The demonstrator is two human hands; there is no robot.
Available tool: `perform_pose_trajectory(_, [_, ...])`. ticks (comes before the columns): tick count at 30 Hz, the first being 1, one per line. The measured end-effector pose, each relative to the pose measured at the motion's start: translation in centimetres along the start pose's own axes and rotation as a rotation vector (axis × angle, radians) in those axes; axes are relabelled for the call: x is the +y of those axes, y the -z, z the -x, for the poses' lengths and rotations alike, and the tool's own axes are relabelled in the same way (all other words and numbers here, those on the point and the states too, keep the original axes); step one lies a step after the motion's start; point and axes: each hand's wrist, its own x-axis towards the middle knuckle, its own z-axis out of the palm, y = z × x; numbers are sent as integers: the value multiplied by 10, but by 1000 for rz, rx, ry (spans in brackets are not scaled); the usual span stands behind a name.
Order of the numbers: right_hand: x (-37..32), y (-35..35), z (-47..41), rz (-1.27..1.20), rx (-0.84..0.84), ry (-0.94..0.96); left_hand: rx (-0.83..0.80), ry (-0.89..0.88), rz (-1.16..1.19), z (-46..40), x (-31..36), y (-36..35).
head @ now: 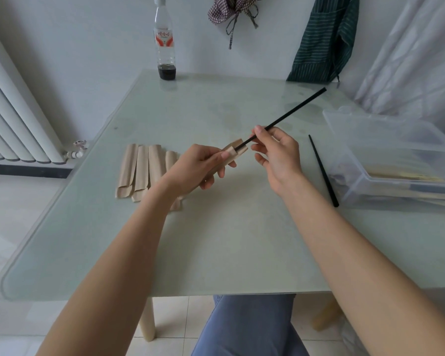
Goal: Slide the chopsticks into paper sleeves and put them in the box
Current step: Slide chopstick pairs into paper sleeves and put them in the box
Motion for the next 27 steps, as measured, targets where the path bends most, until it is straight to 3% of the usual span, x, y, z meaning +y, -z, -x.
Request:
perform_pose_trajectory(5, [7,-1,10,65,-87,-33,-4,-5,2,-1,0,0])
perform_pose_trajectory(11, [1,4,6,-37,13,-27,-6,-12,-15,-1,0,0])
perform_pose_trajectory(16, [6,2,12,54,-106,-87,-2,-5,-15,0,0,-1])
perform_pose_trajectory(22, [2,7,6,-48,76,-40,9,-8,-45,0,-1,1])
perform_pose_trajectory(27, [9,3,12,32,-51,-75,8,-8,-66,2,1,-1])
